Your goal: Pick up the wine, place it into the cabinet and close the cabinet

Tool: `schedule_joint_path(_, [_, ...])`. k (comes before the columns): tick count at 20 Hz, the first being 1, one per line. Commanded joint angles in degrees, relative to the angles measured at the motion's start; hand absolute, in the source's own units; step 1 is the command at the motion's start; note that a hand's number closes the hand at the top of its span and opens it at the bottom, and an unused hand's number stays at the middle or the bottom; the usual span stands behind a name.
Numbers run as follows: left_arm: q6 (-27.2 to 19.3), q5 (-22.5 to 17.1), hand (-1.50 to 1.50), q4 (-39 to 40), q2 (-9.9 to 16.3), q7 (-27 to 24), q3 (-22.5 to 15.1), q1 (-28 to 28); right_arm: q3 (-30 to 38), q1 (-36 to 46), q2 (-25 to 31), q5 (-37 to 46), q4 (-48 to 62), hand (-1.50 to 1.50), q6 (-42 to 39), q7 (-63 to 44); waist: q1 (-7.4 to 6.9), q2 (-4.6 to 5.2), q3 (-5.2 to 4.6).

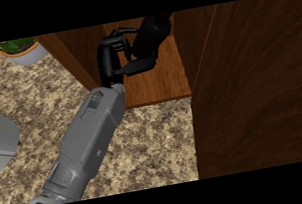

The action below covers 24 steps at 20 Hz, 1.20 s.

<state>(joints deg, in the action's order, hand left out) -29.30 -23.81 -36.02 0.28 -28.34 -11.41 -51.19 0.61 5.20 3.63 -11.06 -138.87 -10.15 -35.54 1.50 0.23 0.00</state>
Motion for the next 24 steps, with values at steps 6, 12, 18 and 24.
schedule_joint_path(6, [-0.34,0.62,1.50,11.54,0.48,-8.82,5.42,-6.91,0.63,-3.16,-0.78,-4.04,-2.53,-1.50,-1.16,2.74,0.16,0.18,0.01])
schedule_joint_path(12, [-0.13,-1.77,1.50,16.59,-0.28,-10.95,6.12,-10.67,2.35,-0.38,0.42,-5.98,1.56,-1.50,-2.63,3.67,0.79,0.38,0.01])
schedule_joint_path(18, [4.90,-5.27,1.50,19.49,1.06,-10.89,12.90,-10.67,-0.29,-4.30,0.05,-5.76,-6.81,-1.50,-1.09,-0.98,1.27,0.37,-0.02])
schedule_joint_path(24, [7.74,-6.62,1.50,23.19,0.09,-13.27,14.05,-10.38,-0.80,-2.48,-0.43,-5.08,-3.88,-1.50,-1.02,0.37,1.76,0.80,-0.04])
